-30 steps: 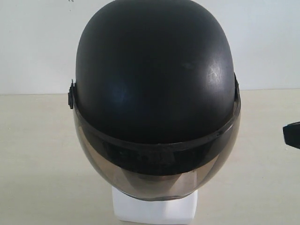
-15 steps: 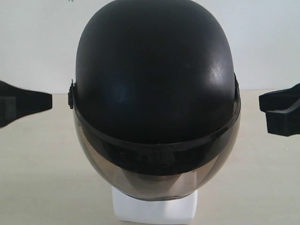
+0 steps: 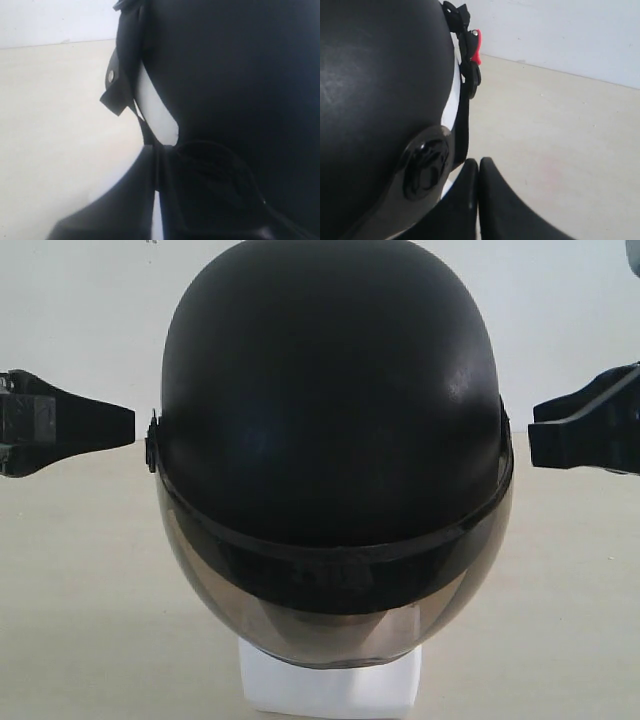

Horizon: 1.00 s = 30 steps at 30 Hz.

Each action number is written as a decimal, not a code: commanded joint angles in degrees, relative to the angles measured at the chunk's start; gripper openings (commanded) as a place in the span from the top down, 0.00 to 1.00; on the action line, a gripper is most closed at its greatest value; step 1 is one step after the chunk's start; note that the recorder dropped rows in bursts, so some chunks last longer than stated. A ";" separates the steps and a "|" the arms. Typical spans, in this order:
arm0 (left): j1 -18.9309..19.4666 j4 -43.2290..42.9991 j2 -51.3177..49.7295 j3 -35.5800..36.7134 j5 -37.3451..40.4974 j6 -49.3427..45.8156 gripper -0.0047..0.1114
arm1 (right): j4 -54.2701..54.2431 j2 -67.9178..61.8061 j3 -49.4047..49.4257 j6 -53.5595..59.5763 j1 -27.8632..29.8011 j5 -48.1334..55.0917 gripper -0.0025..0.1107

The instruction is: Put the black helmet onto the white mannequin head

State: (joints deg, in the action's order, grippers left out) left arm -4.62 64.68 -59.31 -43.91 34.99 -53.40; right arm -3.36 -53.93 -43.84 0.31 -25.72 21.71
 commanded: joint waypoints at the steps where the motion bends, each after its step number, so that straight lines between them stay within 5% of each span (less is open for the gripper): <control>1: 0.08 0.88 -0.90 -0.26 -1.04 -0.68 0.92 | -5.53 -0.04 -0.47 4.94 -0.09 1.09 0.98; 7: 0.08 2.26 -3.29 -0.40 -1.09 -0.68 0.92 | -18.90 -0.04 -0.47 16.97 -0.09 1.90 0.98; 30: 0.08 7.03 -8.29 -2.61 3.49 -6.94 0.92 | -20.41 0.06 -0.84 18.49 -0.09 3.74 0.98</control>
State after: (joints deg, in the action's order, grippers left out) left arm -4.40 70.67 -66.85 -46.21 36.86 -59.15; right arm -22.75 -53.93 -44.34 18.42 -25.72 24.77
